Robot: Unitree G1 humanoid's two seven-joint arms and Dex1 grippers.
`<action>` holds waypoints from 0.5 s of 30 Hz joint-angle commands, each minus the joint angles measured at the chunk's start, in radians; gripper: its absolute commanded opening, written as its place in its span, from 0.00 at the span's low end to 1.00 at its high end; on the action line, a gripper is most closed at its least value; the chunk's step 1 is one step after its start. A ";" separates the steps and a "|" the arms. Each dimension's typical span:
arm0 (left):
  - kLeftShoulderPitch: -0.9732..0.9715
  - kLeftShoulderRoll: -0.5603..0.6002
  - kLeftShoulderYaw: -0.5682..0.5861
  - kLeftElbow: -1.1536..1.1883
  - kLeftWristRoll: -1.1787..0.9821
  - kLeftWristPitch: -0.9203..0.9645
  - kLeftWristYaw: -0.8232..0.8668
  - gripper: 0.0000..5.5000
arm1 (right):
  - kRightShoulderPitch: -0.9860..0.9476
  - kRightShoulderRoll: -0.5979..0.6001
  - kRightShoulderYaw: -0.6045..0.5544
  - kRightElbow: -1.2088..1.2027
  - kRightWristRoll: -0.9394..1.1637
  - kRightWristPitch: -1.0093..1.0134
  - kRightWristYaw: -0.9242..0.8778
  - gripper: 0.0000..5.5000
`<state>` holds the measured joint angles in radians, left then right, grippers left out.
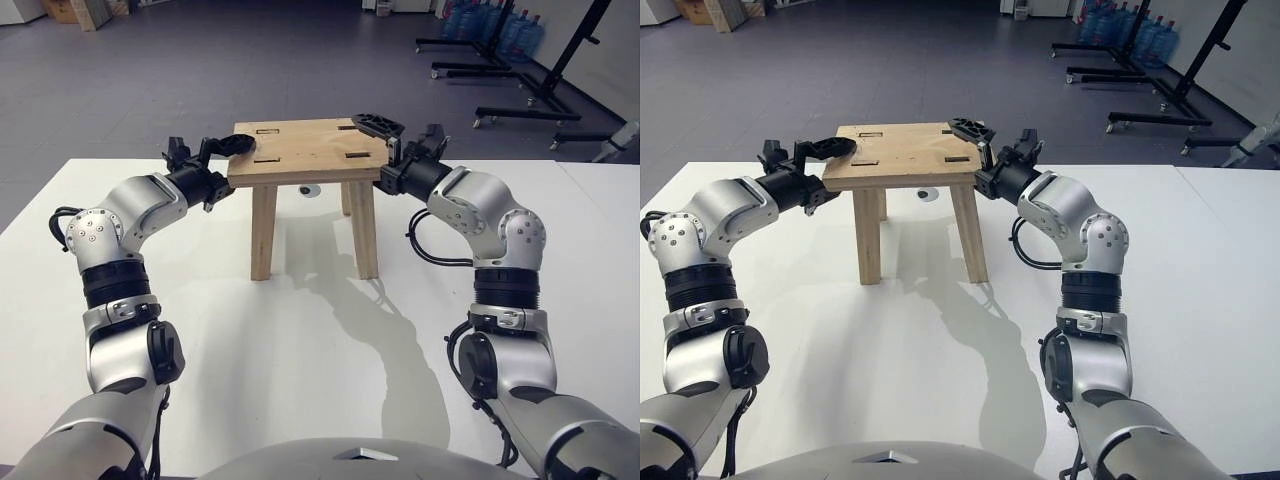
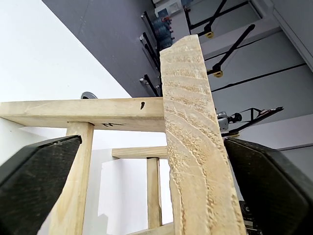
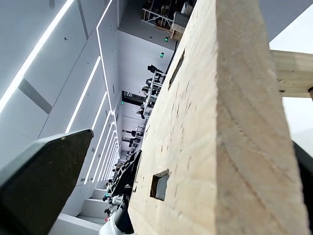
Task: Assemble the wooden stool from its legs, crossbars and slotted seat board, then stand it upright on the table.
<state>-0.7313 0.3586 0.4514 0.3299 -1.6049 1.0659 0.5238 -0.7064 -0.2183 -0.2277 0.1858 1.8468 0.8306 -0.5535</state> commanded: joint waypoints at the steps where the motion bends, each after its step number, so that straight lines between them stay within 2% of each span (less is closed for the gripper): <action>1: -0.045 -0.002 0.005 -0.011 -0.022 -0.002 0.026 0.97 | -0.022 0.024 0.020 0.001 0.037 0.043 -0.017 0.98; 10: 0.018 0.035 0.054 -0.104 -0.141 -0.008 0.102 0.97 | 0.073 -0.018 -0.035 -0.078 0.122 0.058 -0.025 0.98; 15: 0.111 0.042 0.038 -0.168 -0.234 -0.031 0.135 0.97 | 0.128 -0.016 -0.067 -0.121 0.125 0.063 -0.028 0.98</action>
<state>-0.6644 0.3888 0.5039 0.1921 -1.8070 1.0487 0.6372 -0.6079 -0.2289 -0.2754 0.0879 1.9647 0.8907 -0.5656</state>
